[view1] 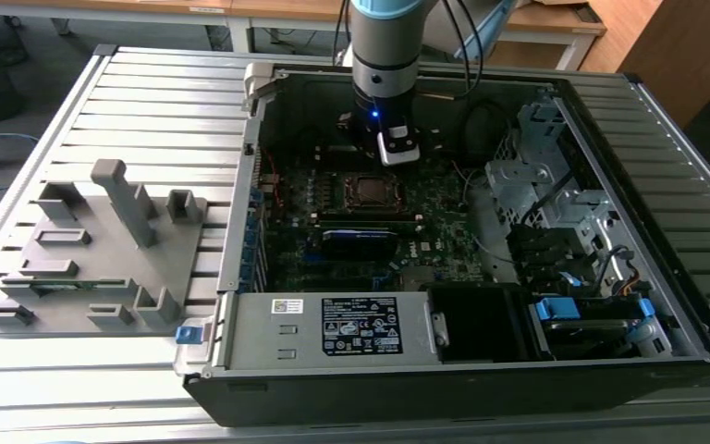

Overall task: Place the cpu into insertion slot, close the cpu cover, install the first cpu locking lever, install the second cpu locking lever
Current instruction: 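Install the first cpu locking lever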

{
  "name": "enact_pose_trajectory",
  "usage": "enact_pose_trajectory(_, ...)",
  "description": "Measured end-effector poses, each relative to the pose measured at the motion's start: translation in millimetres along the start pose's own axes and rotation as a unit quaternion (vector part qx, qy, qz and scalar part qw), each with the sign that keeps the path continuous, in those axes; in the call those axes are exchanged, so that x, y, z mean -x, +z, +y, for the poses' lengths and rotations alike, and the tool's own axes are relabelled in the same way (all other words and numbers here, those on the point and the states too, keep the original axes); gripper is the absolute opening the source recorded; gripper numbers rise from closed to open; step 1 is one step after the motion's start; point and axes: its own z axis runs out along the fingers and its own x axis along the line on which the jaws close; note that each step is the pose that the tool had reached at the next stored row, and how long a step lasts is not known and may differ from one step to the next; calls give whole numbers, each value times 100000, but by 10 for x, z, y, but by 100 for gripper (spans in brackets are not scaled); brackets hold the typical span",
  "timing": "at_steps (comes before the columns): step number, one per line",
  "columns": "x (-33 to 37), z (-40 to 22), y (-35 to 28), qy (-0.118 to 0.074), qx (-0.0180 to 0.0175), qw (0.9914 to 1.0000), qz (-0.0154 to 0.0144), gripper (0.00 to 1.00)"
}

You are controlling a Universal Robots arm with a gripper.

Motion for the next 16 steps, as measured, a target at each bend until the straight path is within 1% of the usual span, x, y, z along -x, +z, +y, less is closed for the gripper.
enact_pose_trajectory(4, 0, 1, -2, -2, 3, 100000, -4, 11)
enact_pose_trajectory(12, 6, 0, -3, -20, -209, 100000, -71, 11)
enact_pose_trajectory(16, 7, -2, -1, -27, -245, 100000, -97, 11)
